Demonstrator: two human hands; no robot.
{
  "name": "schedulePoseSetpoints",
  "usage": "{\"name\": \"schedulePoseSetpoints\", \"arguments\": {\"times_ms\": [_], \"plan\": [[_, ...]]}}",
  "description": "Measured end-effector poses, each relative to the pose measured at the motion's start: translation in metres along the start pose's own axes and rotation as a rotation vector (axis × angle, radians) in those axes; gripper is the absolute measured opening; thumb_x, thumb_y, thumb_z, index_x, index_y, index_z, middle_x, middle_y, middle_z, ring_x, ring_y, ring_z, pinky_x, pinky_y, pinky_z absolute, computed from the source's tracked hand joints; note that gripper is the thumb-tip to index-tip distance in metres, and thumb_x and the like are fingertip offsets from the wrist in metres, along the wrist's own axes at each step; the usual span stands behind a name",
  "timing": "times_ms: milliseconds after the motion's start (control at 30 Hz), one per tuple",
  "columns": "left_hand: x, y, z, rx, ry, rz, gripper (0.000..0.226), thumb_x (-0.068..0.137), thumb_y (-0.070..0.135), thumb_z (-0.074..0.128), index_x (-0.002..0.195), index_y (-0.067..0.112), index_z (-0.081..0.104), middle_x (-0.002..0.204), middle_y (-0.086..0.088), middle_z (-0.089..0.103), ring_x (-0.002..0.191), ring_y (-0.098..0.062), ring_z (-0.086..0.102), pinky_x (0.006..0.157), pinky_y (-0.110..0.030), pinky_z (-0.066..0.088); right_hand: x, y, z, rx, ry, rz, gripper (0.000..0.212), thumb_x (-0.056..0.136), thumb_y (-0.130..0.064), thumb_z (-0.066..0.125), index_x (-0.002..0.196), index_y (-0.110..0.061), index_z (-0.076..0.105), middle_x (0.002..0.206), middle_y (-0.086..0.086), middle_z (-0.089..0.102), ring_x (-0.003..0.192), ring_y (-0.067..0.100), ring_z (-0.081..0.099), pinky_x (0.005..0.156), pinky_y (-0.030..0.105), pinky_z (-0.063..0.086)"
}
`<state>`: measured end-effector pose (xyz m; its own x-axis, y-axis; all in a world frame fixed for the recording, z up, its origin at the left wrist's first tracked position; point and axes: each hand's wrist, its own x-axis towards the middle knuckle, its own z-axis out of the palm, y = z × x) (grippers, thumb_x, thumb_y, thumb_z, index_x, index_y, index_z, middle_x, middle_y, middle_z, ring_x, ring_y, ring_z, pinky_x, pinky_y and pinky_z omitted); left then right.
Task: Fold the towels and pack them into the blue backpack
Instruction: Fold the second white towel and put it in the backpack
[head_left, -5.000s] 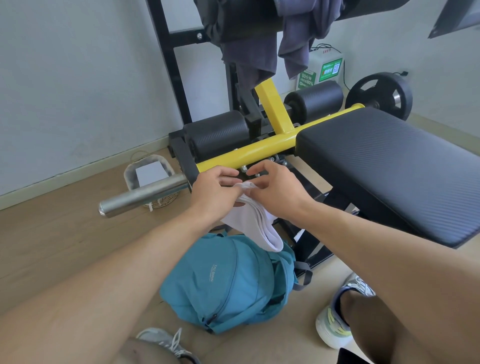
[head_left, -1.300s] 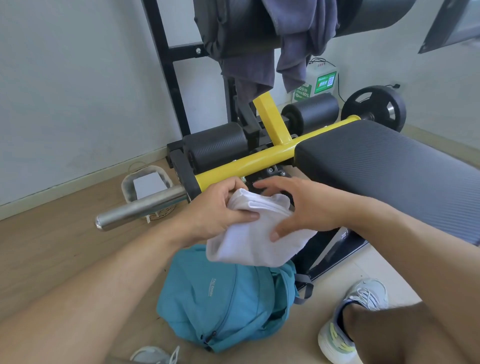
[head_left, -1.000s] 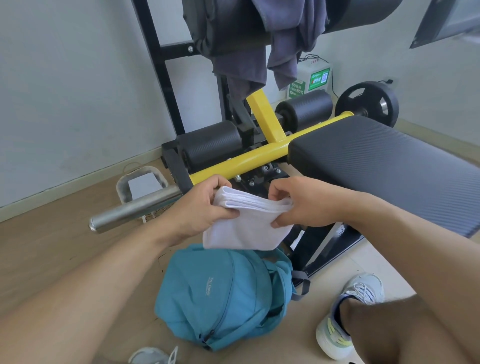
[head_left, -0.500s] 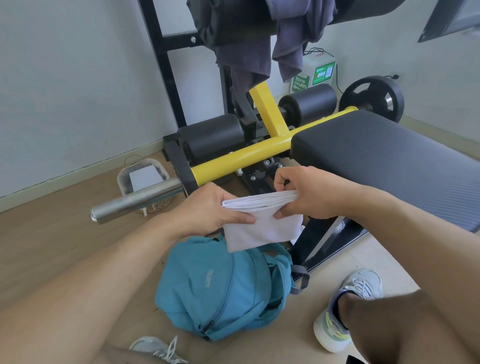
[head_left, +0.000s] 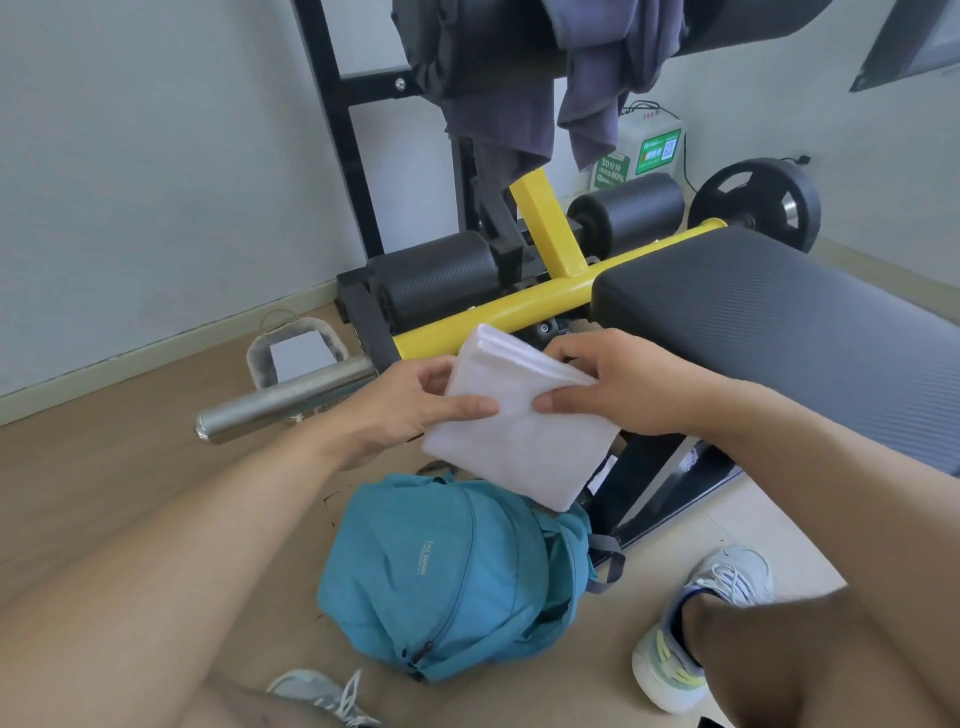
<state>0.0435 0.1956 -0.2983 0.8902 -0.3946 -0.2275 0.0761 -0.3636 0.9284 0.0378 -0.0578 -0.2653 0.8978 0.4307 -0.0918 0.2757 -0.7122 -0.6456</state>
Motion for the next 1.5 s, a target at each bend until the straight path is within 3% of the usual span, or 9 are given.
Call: {"name": "schedulePoseSetpoints", "arguments": {"times_ms": [133,267,500,667,833,1033,1200,1433,1500], "plan": [[0.003,-0.011,-0.006,-0.125,0.021,-0.041,0.08,0.052,0.054,0.096,0.115,0.01,0.073,0.115,-0.009,0.076,0.109,-0.03,0.071,0.105,-0.047,0.051,-0.003,0.008,-0.006,0.326,-0.032,0.094,0.023,0.088,-0.038,0.076,0.106,-0.025,0.069,0.097,-0.003,0.076,0.084,0.015,0.076,0.076,0.037,0.063],[0.007,-0.006,-0.002,-0.119,0.023,-0.018,0.048,0.056,0.046,0.092,0.089,0.018,0.071,0.096,-0.009,0.076,0.088,-0.022,0.068,0.08,-0.036,0.05,-0.004,0.009,0.002,0.31,-0.11,0.124,0.037,0.086,-0.048,0.076,0.117,-0.028,0.069,0.106,-0.003,0.077,0.094,0.015,0.076,0.088,0.045,0.062],[0.007,0.004,0.008,-0.322,0.112,-0.1,0.043,0.068,0.042,0.082,0.102,0.019,0.069,0.101,-0.006,0.076,0.088,-0.019,0.068,0.071,-0.029,0.055,0.002,0.0,0.011,0.376,0.147,0.117,0.023,0.092,-0.039,0.073,0.11,-0.025,0.069,0.098,-0.003,0.077,0.085,0.016,0.076,0.08,0.043,0.063],[0.004,0.003,0.024,-0.555,0.06,-0.239,0.05,0.081,0.033,0.076,0.126,0.012,0.067,0.116,-0.01,0.075,0.103,-0.028,0.07,0.098,-0.047,0.055,0.005,0.006,0.009,0.652,0.148,0.211,0.023,0.096,-0.035,0.069,0.115,-0.022,0.07,0.102,0.002,0.078,0.091,0.024,0.076,0.081,0.044,0.064],[0.014,0.004,0.047,-0.331,0.314,-0.259,0.024,0.089,0.018,0.078,0.111,0.012,0.07,0.099,-0.006,0.078,0.082,-0.023,0.075,0.055,-0.03,0.057,0.018,0.018,0.021,0.146,0.244,0.321,0.029,0.092,-0.044,0.069,0.11,-0.022,0.064,0.096,0.0,0.069,0.09,0.022,0.068,0.083,0.044,0.058],[0.021,0.001,0.06,-0.207,0.358,-0.315,0.028,0.086,0.015,0.079,0.11,0.009,0.067,0.098,-0.009,0.075,0.083,-0.024,0.075,0.054,-0.031,0.06,0.029,0.005,0.047,-0.377,0.268,0.283,0.025,0.096,-0.04,0.057,0.109,-0.02,0.051,0.084,0.0,0.061,0.078,0.026,0.064,0.063,0.036,0.051],[0.02,-0.003,0.056,-0.197,0.365,-0.376,0.024,0.086,0.011,0.077,0.107,0.011,0.066,0.099,-0.011,0.075,0.085,-0.028,0.075,0.063,-0.041,0.065,0.029,-0.007,0.055,-0.355,0.16,0.286,0.027,0.098,-0.039,0.052,0.115,-0.018,0.05,0.085,-0.001,0.061,0.078,0.024,0.062,0.061,0.033,0.042],[0.016,0.008,0.05,-0.408,0.316,-0.429,0.017,0.1,0.025,0.061,0.106,0.012,0.071,0.091,-0.012,0.077,0.07,-0.027,0.076,0.053,-0.036,0.06,0.021,-0.018,0.046,-0.34,-0.007,0.249,0.088,0.081,-0.04,0.08,0.152,-0.03,0.03,0.12,0.001,0.065,0.102,0.024,0.063,0.086,0.042,0.055],[0.016,0.008,0.051,-0.426,0.34,-0.451,0.018,0.104,0.02,0.054,0.111,0.01,0.067,0.096,-0.015,0.074,0.074,-0.029,0.074,0.049,-0.038,0.06,0.021,-0.018,0.045,-0.335,0.004,0.231,0.09,0.082,-0.038,0.081,0.155,-0.031,0.028,0.123,0.001,0.063,0.103,0.024,0.062,0.085,0.041,0.055]]}}
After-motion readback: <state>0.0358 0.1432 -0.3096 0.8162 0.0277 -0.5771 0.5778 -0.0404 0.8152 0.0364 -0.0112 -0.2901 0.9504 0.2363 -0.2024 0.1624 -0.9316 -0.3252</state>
